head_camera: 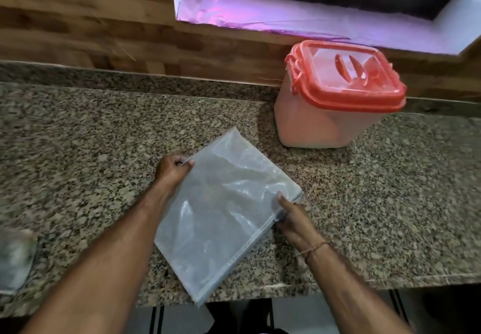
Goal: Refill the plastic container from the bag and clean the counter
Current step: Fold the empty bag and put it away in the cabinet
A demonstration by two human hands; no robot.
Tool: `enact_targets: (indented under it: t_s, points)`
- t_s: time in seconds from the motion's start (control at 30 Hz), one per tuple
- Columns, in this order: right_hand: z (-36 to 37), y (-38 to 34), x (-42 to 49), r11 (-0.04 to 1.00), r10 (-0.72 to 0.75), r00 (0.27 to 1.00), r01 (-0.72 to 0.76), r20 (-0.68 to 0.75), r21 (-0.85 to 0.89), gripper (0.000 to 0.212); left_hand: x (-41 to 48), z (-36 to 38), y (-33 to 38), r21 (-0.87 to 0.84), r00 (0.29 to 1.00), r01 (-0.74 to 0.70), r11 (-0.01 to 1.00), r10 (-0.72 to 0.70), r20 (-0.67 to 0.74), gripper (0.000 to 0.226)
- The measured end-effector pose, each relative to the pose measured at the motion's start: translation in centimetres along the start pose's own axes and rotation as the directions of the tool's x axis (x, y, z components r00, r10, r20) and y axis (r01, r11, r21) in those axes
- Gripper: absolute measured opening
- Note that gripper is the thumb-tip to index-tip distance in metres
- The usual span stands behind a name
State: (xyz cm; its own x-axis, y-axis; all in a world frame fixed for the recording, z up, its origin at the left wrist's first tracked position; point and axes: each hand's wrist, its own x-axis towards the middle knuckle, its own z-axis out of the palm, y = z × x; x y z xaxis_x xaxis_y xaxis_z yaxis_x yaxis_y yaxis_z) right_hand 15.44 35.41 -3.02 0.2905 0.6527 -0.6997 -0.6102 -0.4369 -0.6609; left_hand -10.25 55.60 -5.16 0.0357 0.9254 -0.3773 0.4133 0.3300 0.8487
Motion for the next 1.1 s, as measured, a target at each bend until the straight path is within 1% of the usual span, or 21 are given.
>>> enact_targets:
  t_s: [0.03, 0.1, 0.17, 0.27, 0.33, 0.4, 0.43, 0.5, 0.53, 0.67, 0.73, 0.8, 0.87, 0.97, 1.0, 1.1]
  points:
    - [0.6, 0.8, -0.4, 1.0, 0.011, 1.0, -0.011, 0.019, -0.023, 0.024, -0.1, -0.2, -0.4, -0.045, 0.999, 0.035, 0.998, -0.035, -0.01, 0.026]
    - [1.7, 1.9, -0.7, 0.988, 0.006, 1.0, -0.003, 0.022, -0.154, 0.021, -0.1, -0.2, -1.2, -0.133, 0.995, 0.091, 0.987, -0.096, -0.029, 0.026]
    - [2.4, 2.0, -0.5, 0.958, -0.036, 0.999, 0.034, -0.002, -0.283, 0.022, -0.5, -0.2, -1.4, -0.202, 0.988, 0.132, 0.97, -0.146, -0.057, 0.024]
    - [2.2, 1.0, 0.1, 0.92, -0.118, 0.992, 0.095, -0.038, -0.381, 0.018, -1.8, -0.2, -1.4, -0.276, 0.964, 0.202, 0.94, -0.24, -0.111, 0.027]
    - [1.8, -0.3, 0.4, 0.886, -0.181, 0.983, 0.148, -0.033, -0.44, 0.01, -2.6, -0.7, -1.6, -0.312, 0.958, 0.224, 0.923, -0.268, -0.106, 0.028]
    - [1.5, -1.9, 0.4, 0.86, -0.218, 0.976, 0.181, -0.022, -0.477, 0.003, -3.5, -1.3, -1.8, -0.342, 0.961, 0.234, 0.91, -0.271, -0.063, 0.018]
    - [1.3, -2.7, 0.2, 0.854, -0.214, 0.977, 0.18, -0.015, -0.488, 0.007, -3.9, -1.7, -1.8, -0.341, 0.959, 0.248, 0.907, -0.281, -0.048, 0.016]
    - [1.2, -3.8, -0.1, 0.859, -0.193, 0.981, 0.17, 0.001, -0.482, 0.021, -4.4, -2.0, -1.8, -0.343, 0.954, 0.261, 0.902, -0.295, -0.05, 0.017]
    - [1.1, -4.0, -0.1, 0.868, -0.18, 0.984, 0.162, 0.008, -0.47, 0.023, -4.9, -2.1, -1.7, -0.358, 0.953, 0.26, 0.897, -0.299, -0.056, 0.02]
    - [1.9, -5.5, 0.0, 0.921, -0.128, 0.991, 0.135, 0.042, -0.365, 0.015, -6.3, -3.2, -1.0, -0.42, 0.939, 0.295, 0.858, -0.342, -0.038, 0.022]
    - [2.7, -6.4, -0.2, 0.943, -0.129, 0.989, 0.143, 0.067, -0.3, 0.019, -7.0, -3.9, 0.0, -0.464, 0.927, 0.314, 0.828, -0.372, -0.037, 0.021]
    - [3.5, -7.3, -0.8, 0.937, -0.161, 0.982, 0.183, 0.097, -0.297, 0.028, -8.1, -4.3, 1.4, -0.475, 0.933, 0.301, 0.827, -0.359, -0.034, 0.015]
    - [4.3, -8.5, -1.3, 0.925, -0.201, 0.973, 0.226, 0.114, -0.306, 0.034, -9.4, -4.7, 3.1, -0.483, 0.947, 0.254, 0.838, -0.316, -0.051, 0.019]
    - [5.1, -10.7, -1.7, 0.925, -0.21, 0.961, 0.255, 0.181, -0.28, 0.032, -11.0, -5.2, 4.8, -0.43, 0.964, 0.161, 0.888, -0.236, -0.127, 0.036]
    - [5.1, -11.3, -1.9, 0.925, -0.201, 0.958, 0.255, 0.206, -0.282, 0.03, -11.6, -5.3, 5.1, -0.419, 0.963, 0.136, 0.898, -0.218, -0.155, 0.038]
    - [4.0, -11.7, -1.7, 0.922, -0.165, 0.956, 0.236, 0.241, -0.307, 0.023, -13.2, -4.6, 5.0, -0.377, 0.956, 0.026, 0.926, -0.133, -0.263, 0.03]
